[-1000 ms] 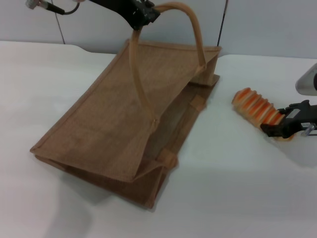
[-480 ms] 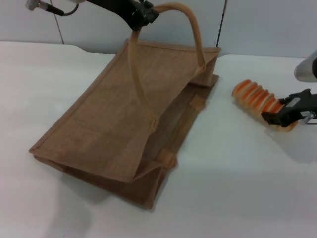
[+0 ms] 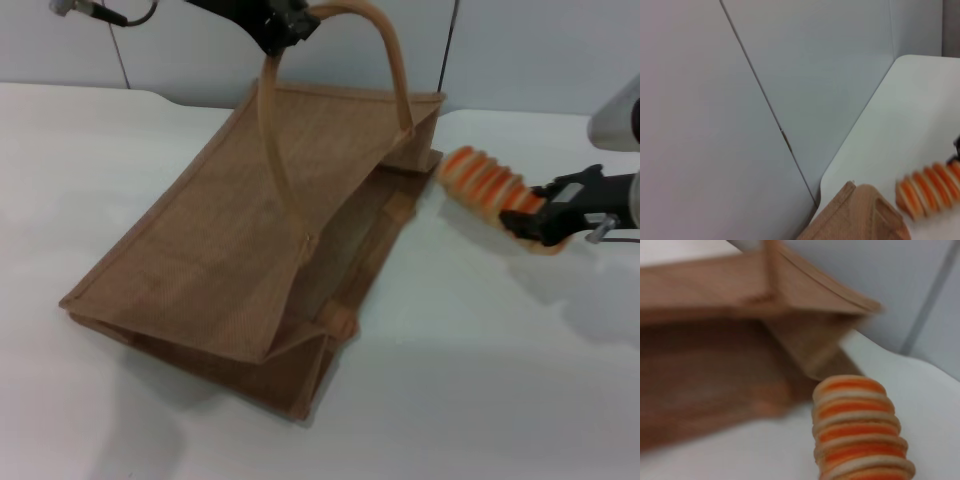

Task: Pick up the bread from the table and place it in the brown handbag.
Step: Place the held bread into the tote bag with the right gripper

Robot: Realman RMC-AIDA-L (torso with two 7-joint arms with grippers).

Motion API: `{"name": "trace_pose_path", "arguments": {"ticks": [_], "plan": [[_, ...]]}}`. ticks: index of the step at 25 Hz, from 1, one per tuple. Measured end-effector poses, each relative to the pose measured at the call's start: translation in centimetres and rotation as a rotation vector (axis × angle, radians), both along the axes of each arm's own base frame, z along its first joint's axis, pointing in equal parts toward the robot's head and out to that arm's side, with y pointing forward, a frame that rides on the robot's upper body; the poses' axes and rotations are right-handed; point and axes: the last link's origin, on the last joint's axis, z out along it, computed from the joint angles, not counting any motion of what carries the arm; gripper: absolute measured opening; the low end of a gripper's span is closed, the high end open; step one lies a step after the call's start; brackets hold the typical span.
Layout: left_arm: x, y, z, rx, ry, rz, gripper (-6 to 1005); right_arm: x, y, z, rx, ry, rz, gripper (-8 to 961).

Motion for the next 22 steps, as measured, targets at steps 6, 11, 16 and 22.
{"name": "trace_pose_path", "arguments": {"ticks": [6, 11, 16, 22], "plan": [[1.1, -0.1, 0.2, 0.015, -0.004, -0.036, 118, -4.3, -1.8, -1.5, -0.068, 0.034, 0.101, 440], [2.4, -0.6, -0.4, 0.009, -0.011, -0.077, 118, -6.2, -2.8, -2.7, -0.101, 0.032, 0.144, 405], [3.7, -0.9, -0.6, 0.008, -0.011, -0.113, 118, -6.6, -2.9, -3.0, -0.108, 0.045, 0.146, 386], [4.9, -1.5, -0.5, 0.019, -0.014, -0.149, 118, -7.0, -2.8, -3.0, -0.11, 0.044, 0.157, 384]]}}
